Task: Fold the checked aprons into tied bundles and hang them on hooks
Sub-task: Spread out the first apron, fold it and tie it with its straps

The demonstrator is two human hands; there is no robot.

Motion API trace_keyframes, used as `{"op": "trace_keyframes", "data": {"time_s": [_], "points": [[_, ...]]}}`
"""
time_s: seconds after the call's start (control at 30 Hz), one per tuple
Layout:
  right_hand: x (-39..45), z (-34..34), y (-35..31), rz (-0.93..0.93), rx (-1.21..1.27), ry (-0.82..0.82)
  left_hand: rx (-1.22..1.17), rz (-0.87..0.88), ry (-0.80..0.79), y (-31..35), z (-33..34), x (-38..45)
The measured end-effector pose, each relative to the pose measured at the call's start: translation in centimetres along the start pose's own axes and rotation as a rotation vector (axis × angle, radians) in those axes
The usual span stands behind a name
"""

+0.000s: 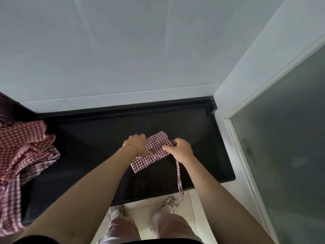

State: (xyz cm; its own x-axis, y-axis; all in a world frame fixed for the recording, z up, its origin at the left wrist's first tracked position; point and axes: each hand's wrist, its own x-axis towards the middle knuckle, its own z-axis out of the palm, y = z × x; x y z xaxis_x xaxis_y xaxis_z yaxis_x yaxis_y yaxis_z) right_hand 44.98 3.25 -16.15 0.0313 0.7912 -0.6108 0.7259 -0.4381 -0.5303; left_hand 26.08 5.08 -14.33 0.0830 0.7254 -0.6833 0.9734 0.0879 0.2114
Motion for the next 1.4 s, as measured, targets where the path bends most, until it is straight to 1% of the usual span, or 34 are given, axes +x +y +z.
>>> {"op": "trace_keyframes", "data": {"time_s": [0.1, 0.17, 0.23, 0.33, 0.4, 0.43, 0.47, 0.5, 0.57, 0.6, 0.67, 0.73, 0.8, 0.87, 1.0, 1.07, 1.1, 1.17, 1.2, 1.27, 1.3, 1.33, 1.37, 1.4], "points": [[-0.4, -1.9, 0.6, -0.019, 0.144, -0.048, -0.179, -0.101, -0.060, -0.5, 0.6, -0.3], [-0.4, -2.4, 1.1, 0.005, 0.258, -0.008, -0.296, -0.151, -0.063, -0.8, 1.1, -0.6], [-0.3, -2.6, 1.4, 0.047, 0.322, 0.049, -0.403, -0.197, -0.035, -0.8, 1.6, -0.9], [-0.4, -3.0, 1.2, 0.054, 0.304, 0.071, -0.520, -0.275, 0.039, -0.4, 2.3, -1.4], [-0.4, -3.5, 0.9, 0.008, 0.203, 0.055, -0.574, -0.317, 0.104, 0.2, 2.7, -1.7], [-0.5, -3.8, 0.7, -0.017, 0.105, 0.066, -0.567, -0.330, 0.162, 0.5, 2.9, -2.0], [-0.5, -4.3, 0.4, -0.045, 0.017, 0.097, -0.499, -0.326, 0.249, 0.8, 3.1, -2.3], [-0.4, -4.7, 0.3, -0.076, -0.033, 0.141, -0.376, -0.297, 0.348, 1.2, 3.1, -2.6], [-0.4, -5.6, -0.3, -0.128, -0.029, 0.200, -0.139, -0.177, 0.511, 2.0, 3.1, -2.9], [-0.4, -6.0, -0.5, -0.137, 0.011, 0.193, -0.109, -0.122, 0.526, 2.3, 3.1, -3.0], [-0.7, -6.5, -1.0, -0.129, 0.124, 0.074, -0.196, -0.102, 0.476, 2.7, 2.9, -2.9], [-1.4, -6.5, -1.3, -0.070, 0.263, -0.095, -0.308, -0.144, 0.459, 2.6, 3.0, -2.6], [-2.0, -5.9, -1.3, -0.052, 0.295, -0.170, -0.419, -0.207, 0.472, 2.5, 3.1, -2.4], [-2.5, -4.6, -1.2, -0.054, 0.218, -0.199, -0.506, -0.249, 0.455, 2.7, 3.0, -2.1], [-3.3, -0.9, -1.5, -0.046, 0.115, -0.285, -0.678, -0.245, 0.401, 2.9, 2.7, -1.6], [-3.6, 0.5, -1.7, -0.091, 0.025, -0.264, -0.773, -0.237, 0.345, 3.0, 2.3, -1.8], [-3.7, 0.9, -1.9, -0.127, -0.035, -0.243, -0.777, -0.216, 0.312, 3.1, 2.2, -2.0], [-3.9, 1.4, -2.6, -0.163, -0.119, -0.238, -0.683, -0.153, 0.284, 3.4, 2.3, -2.3], [-4.0, 1.5, -3.0, -0.161, -0.139, -0.281, -0.644, -0.143, 0.291, 3.5, 2.5, -2.2], [-4.1, 0.9, -3.5, -0.167, -0.234, -0.460, -0.618, -0.153, 0.326, 3.4, 2.8, -2.0], [-4.1, 0.2, -3.7, -0.170, -0.275, -0.524, -0.616, -0.157, 0.342, 3.3, 2.9, -1.8], [-3.8, -0.6, -3.6, -0.157, -0.278, -0.524, -0.625, -0.164, 0.344, 3.2, 2.9, -1.9], [-3.3, -1.5, -3.5, -0.125, -0.236, -0.464, -0.633, -0.163, 0.346, 3.2, 2.9, -1.8], [-2.8, -2.4, -3.3, -0.092, -0.183, -0.341, -0.648, -0.161, 0.336, 3.0, 2.9, -1.8]]}}
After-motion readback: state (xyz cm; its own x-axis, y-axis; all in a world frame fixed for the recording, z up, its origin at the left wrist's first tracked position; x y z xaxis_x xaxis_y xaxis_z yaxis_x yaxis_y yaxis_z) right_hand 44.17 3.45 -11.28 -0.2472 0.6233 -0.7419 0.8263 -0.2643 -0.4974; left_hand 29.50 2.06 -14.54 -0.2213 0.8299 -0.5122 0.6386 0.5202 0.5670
